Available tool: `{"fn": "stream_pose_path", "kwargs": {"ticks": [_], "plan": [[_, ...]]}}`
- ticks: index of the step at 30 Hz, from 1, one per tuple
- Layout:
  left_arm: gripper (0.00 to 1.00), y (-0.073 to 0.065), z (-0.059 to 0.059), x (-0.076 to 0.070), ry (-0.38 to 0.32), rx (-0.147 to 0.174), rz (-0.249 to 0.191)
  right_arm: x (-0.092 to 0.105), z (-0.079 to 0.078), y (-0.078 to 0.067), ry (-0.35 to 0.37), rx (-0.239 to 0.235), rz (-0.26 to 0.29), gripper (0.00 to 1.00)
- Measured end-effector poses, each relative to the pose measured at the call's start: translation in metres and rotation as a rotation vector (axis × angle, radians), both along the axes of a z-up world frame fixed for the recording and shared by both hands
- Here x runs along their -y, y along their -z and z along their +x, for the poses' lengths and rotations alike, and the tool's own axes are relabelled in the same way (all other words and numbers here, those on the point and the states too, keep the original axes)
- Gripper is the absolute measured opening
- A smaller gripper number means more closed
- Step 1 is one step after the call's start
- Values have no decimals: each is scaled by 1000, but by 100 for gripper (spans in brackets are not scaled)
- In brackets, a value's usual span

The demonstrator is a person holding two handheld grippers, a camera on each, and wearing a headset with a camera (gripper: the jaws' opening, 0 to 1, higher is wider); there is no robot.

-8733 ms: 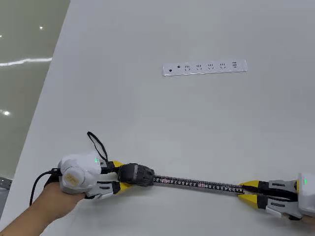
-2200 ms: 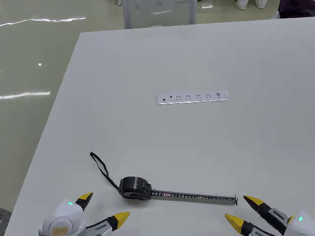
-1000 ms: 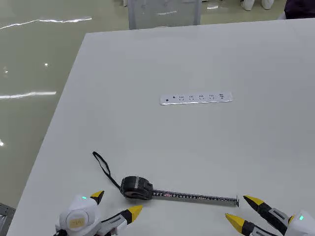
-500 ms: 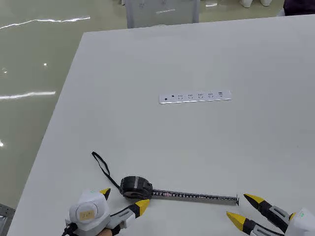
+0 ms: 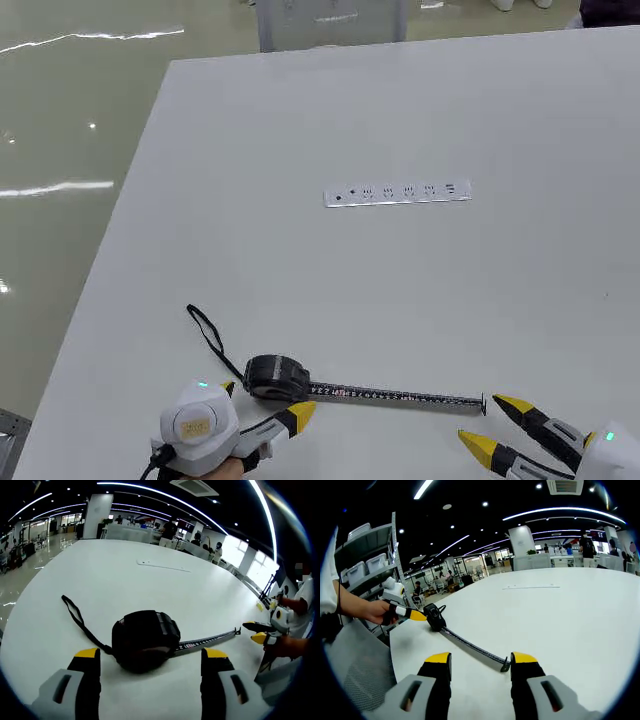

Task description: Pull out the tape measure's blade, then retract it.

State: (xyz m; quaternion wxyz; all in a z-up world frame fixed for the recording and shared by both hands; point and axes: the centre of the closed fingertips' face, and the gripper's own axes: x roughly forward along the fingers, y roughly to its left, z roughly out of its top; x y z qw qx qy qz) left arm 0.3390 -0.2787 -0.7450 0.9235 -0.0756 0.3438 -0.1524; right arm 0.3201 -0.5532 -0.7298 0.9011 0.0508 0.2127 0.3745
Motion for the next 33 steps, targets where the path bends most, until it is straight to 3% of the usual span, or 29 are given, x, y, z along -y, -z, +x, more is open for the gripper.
{"fn": "stream_pose_path", "kwargs": {"ticks": [3, 9, 13, 16, 33], "plan": [[81, 4, 2, 0, -17, -17, 5, 1, 1, 0, -1, 1, -3, 47], [83, 5, 7, 1, -40, -16, 8, 4, 3, 0, 5, 4, -4, 47], [83, 6, 9, 3, -68, -28, -18, 4, 3, 0, 6, 2, -4, 47], [85, 8, 13, 3, -70, -24, -4, 3, 4, 0, 1, 5, -10, 46], [85, 10, 22, 10, -144, -51, -18, 3, 9, 1, -4, 11, -15, 46]]}}
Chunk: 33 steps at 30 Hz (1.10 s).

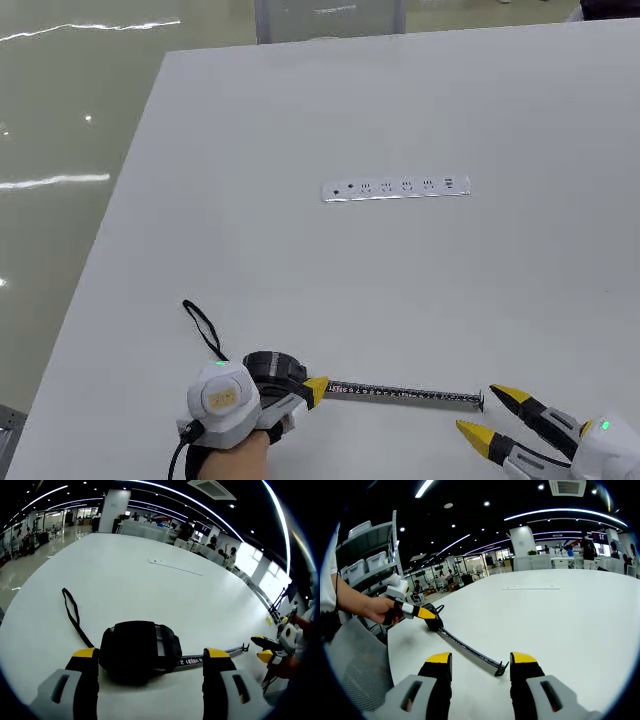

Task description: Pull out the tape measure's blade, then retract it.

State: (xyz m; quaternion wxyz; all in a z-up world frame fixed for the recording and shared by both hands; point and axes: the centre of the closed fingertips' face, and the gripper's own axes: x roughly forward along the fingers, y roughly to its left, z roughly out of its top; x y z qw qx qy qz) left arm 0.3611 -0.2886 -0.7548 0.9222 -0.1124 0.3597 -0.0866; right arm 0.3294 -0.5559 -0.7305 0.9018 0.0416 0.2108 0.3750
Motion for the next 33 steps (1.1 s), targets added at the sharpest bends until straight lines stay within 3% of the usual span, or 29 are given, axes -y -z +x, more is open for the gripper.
{"fn": "stream_pose_path", "kwargs": {"ticks": [19, 33], "plan": [[81, 0, 5, -2, -72, -26, 14, 1, 3, -1, 1, 3, 8, 45], [81, 4, 6, -3, -108, -37, 65, 2, 3, 2, -7, -2, 12, 44]]}}
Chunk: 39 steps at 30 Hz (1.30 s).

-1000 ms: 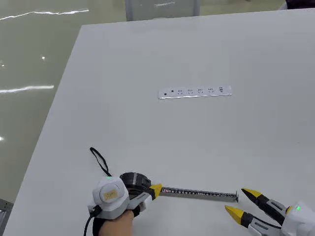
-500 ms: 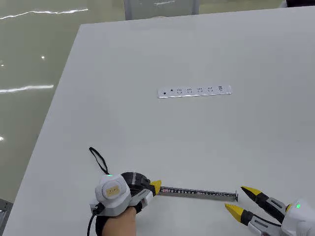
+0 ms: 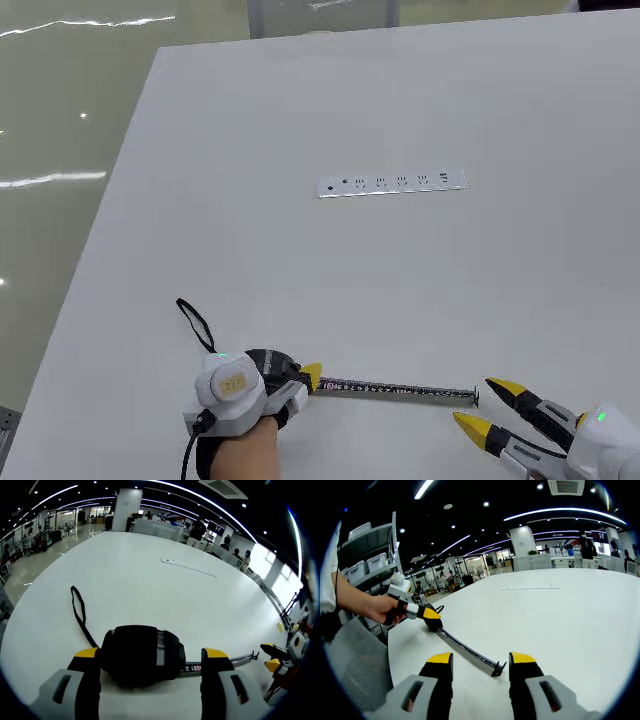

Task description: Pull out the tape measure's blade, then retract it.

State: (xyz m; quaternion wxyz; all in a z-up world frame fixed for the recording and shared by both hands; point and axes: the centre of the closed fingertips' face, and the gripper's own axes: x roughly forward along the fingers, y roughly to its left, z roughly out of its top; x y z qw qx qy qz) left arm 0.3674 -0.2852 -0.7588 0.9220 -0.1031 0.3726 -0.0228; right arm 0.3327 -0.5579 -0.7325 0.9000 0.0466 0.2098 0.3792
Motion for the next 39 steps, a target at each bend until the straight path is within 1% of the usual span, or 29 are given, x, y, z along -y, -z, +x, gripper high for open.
{"fn": "stream_pose_path", "kwargs": {"ticks": [5, 10, 14, 20, 22, 27, 30, 34, 39], "plan": [[81, 1, 2, -1, -27, -4, 1, 2, 2, 2, -5, -3, -6, 43], [78, 3, 1, -3, -37, -13, 35, 4, 2, 2, -6, -2, -5, 42], [77, 4, 2, -5, -45, -15, 46, 7, 2, 3, -1, -5, -1, 41], [76, 6, 3, -7, -63, -21, 43, 8, 3, 7, 1, -9, -2, 40], [75, 7, 3, -7, -68, -23, 44, 7, 3, 6, 2, -8, 1, 40], [75, 8, 3, -8, -72, -27, 63, 7, 3, 7, 4, -9, 7, 40], [74, 8, 4, -9, -83, -27, 63, 9, 5, 6, 18, -10, 20, 40], [73, 9, 3, -9, -75, -29, 85, 9, 6, 6, 21, -10, 23, 39], [73, 11, 4, -10, -76, -31, 98, 9, 6, 7, 19, -11, 22, 39]]}}
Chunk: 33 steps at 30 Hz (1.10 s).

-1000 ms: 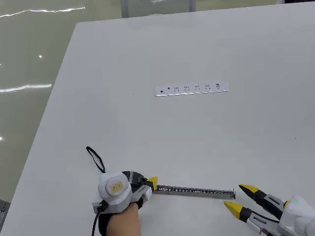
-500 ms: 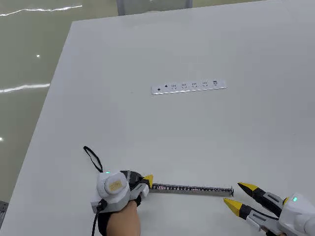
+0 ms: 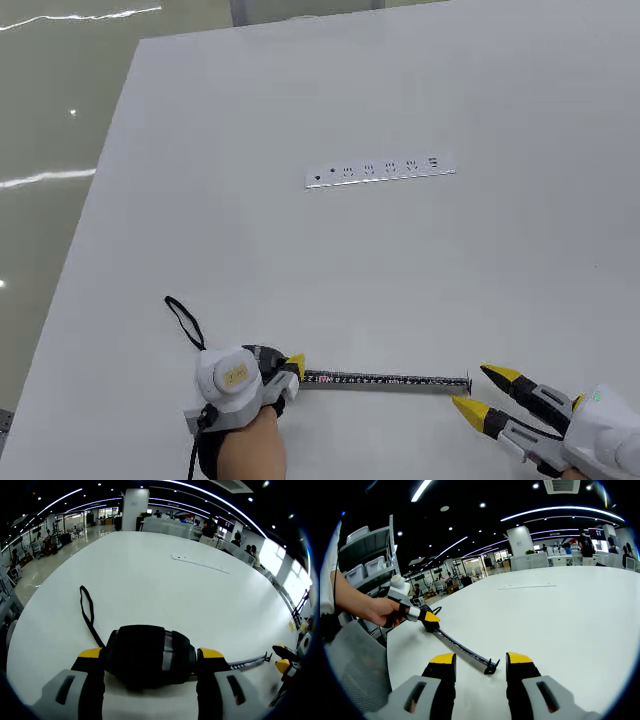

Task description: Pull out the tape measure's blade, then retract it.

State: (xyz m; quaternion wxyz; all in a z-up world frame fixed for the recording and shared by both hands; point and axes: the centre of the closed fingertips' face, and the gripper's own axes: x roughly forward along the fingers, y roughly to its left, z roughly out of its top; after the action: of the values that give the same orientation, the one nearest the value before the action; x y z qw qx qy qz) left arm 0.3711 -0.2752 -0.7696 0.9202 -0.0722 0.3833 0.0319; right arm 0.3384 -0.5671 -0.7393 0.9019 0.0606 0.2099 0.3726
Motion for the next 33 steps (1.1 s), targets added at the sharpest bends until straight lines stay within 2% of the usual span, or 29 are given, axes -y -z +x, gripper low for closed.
{"fn": "stream_pose_path", "kwargs": {"ticks": [5, 15, 20, 25, 33], "plan": [[72, 1, 0, -1, 6, -3, 19, -1, -1, 2, -11, 0, -6, 39], [72, 2, 0, -1, 6, -3, 21, -1, -1, 4, -23, -2, -12, 38], [72, 2, 0, -1, 7, -3, 20, -3, -2, 7, -51, -13, -25, 35], [73, 2, 0, -1, 8, -3, 19, -6, 0, 11, -96, -42, -23, 35], [73, 3, 0, -1, 9, -6, 16, -4, 4, 20, -124, -77, -4, 34]]}}
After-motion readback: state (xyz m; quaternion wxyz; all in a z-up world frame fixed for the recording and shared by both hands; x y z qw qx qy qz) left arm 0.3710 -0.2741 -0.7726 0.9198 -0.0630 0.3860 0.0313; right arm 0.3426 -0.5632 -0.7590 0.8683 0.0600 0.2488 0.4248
